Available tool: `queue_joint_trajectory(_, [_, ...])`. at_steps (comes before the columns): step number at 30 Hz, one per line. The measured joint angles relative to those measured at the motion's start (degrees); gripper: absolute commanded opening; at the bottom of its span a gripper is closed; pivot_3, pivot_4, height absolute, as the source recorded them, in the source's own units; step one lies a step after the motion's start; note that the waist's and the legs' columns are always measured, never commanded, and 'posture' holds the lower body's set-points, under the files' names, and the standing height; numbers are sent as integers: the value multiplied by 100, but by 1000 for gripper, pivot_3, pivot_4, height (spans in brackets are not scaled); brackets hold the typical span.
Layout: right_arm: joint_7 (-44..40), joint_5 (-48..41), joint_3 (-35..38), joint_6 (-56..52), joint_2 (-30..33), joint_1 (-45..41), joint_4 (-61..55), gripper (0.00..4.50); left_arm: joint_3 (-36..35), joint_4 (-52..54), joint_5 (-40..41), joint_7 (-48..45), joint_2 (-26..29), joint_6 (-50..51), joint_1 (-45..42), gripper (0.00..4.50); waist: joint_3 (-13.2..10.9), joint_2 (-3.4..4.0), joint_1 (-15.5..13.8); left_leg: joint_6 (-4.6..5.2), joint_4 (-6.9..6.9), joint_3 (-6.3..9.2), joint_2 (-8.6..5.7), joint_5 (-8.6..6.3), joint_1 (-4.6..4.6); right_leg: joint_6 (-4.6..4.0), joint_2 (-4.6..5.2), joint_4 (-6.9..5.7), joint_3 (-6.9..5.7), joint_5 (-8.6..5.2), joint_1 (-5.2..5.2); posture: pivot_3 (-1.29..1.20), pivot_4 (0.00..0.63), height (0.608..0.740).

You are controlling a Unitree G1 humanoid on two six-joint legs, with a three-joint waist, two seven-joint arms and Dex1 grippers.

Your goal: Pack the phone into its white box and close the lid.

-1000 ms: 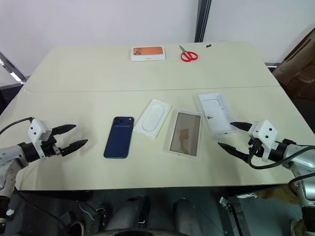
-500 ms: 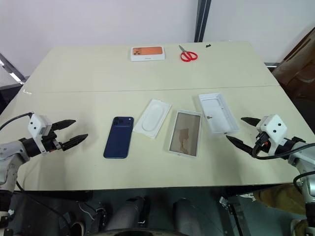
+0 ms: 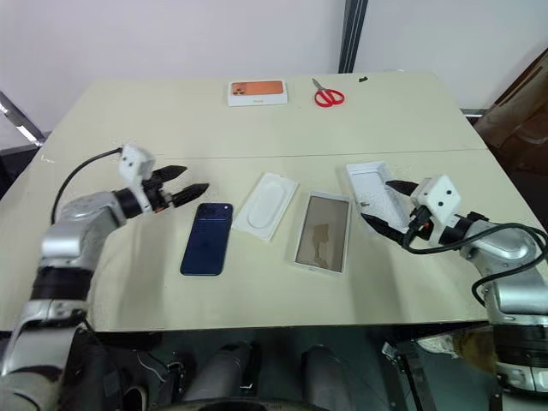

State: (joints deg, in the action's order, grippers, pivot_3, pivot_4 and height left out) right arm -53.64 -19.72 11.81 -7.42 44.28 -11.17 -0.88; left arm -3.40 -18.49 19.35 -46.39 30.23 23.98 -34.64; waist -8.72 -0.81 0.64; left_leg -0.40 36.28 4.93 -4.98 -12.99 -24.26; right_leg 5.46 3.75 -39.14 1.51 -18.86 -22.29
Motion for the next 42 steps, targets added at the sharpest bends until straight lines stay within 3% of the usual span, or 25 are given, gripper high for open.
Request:
queue_joint_trajectory(4, [48, 6, -214, -68, -97, -87, -187, 4500, 495, -536, -255, 20, -361, 526, -523, 4464, -1, -1, 13, -1, 1, 0, 1, 1, -2, 0, -3, -3, 1, 0, -4, 0, 150, 734])
queue_joint_trajectory(9, [164, 64, -257, -63, -224, -21, -208, 4500, 491, -1191, -113, -105, -775, 1454, -1156, 4464, -2, -3, -7, -1, 18, 5, 0, 1, -14, 1, -5, -6, -4, 0, -7, 0, 150, 734])
queue_joint_trajectory(23, [419, 101, -241, -55, -271, 286, -399, 4500, 558, -1635, 150, -479, -1038, 2970, -1663, 4464, -2, -3, -17, -23, 28, 5, -1, 14, -14, 2, -4, -8, -2, -1, -2, 0, 150, 734])
queue_joint_trajectory(26, [440, 104, -241, -45, -272, 286, -399, 4500, 493, -1643, 260, -485, -1188, 3226, -1670, 3615, -2, -4, -3, -24, 27, 5, 0, 14, -14, 2, -5, -8, -2, -1, -3, 0, 150, 734])
queue_joint_trajectory(33, [485, 138, -241, -3, -272, 287, -399, 4500, 466, -1653, 317, -347, -1263, 3590, -1541, 46, -2, -4, 5, -25, 26, 5, 1, 15, -14, 2, -5, -9, -1, -1, -5, 0, 150, 734])
queue_joint_trajectory(42, [351, 84, -312, -81, -270, 330, -572, 4500, -222, -1733, 648, 32, -1286, 3910, -1561, 16, -2, -4, 4, -25, 29, 5, 1, 15, -14, 2, -5, -10, 0, -1, -6, 0, 150, 734])
